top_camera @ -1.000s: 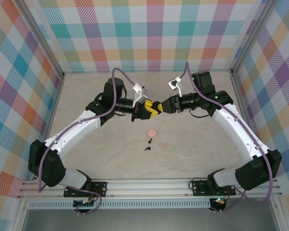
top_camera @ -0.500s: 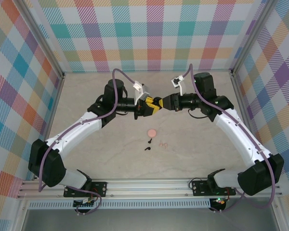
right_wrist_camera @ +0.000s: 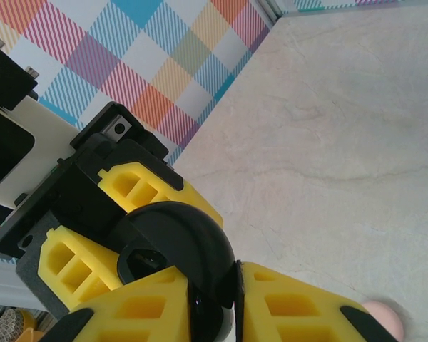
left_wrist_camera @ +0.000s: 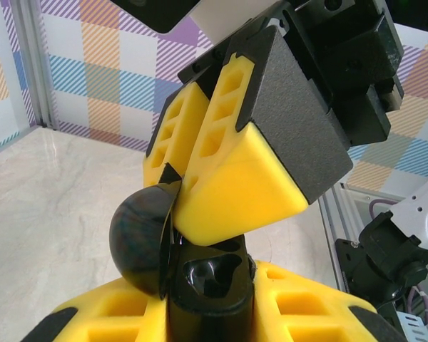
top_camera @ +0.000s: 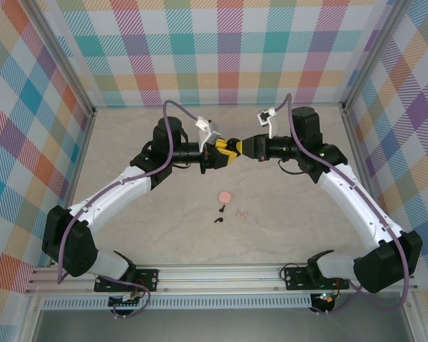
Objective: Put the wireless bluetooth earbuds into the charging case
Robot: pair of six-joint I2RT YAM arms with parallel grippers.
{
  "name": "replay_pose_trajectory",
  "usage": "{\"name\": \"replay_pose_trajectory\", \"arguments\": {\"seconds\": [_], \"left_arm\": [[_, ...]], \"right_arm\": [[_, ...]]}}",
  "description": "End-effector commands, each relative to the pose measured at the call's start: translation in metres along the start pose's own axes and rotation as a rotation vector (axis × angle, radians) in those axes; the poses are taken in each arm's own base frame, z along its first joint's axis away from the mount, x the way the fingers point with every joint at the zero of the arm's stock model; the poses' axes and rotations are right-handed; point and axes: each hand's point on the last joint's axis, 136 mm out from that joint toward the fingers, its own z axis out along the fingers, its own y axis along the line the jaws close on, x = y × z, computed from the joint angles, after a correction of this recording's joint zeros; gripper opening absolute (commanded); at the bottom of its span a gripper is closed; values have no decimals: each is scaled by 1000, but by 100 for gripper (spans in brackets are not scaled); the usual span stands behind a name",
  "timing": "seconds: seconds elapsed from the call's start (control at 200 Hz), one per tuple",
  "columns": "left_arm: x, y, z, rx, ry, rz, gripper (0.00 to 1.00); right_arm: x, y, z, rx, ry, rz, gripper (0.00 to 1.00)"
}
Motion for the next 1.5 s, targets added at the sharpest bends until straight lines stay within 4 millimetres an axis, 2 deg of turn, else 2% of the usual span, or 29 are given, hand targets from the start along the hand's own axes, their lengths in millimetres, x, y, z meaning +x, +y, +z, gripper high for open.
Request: {"name": "replay_pose_trajectory", "arguments": {"seconds": [0.0,0.155,0.565,0.775,0.87,0.98,1.145,1.33,1.495], "left_arm": [[-13,-12,2,41,-52,39,25],[-15,-11,2,32,-59,35,26],[-17,-7,2,10,-79,22,28],[-18,-6,3,11,-83,15,25],[-18,-6,3,15,-82,15,19],[-15,-8,2,17,-76,21,14],[-8,-11,-3,6,-53,58,13],[-2,-11,-11,-11,-44,61,13],[-1,-10,-19,-25,-50,48,13]], "right_arm": [[-2,-3,1,10,-24,-2,21],[-2,-4,0,16,-26,1,17],[-3,-5,-1,25,-41,8,15],[-4,-6,-2,33,-48,13,15],[-4,-6,-2,33,-49,12,15],[-4,-6,-5,49,-49,3,21],[-3,-11,-17,127,-55,-26,38],[4,-22,-37,232,-49,-51,43],[20,-37,-46,318,1,-48,46]]}}
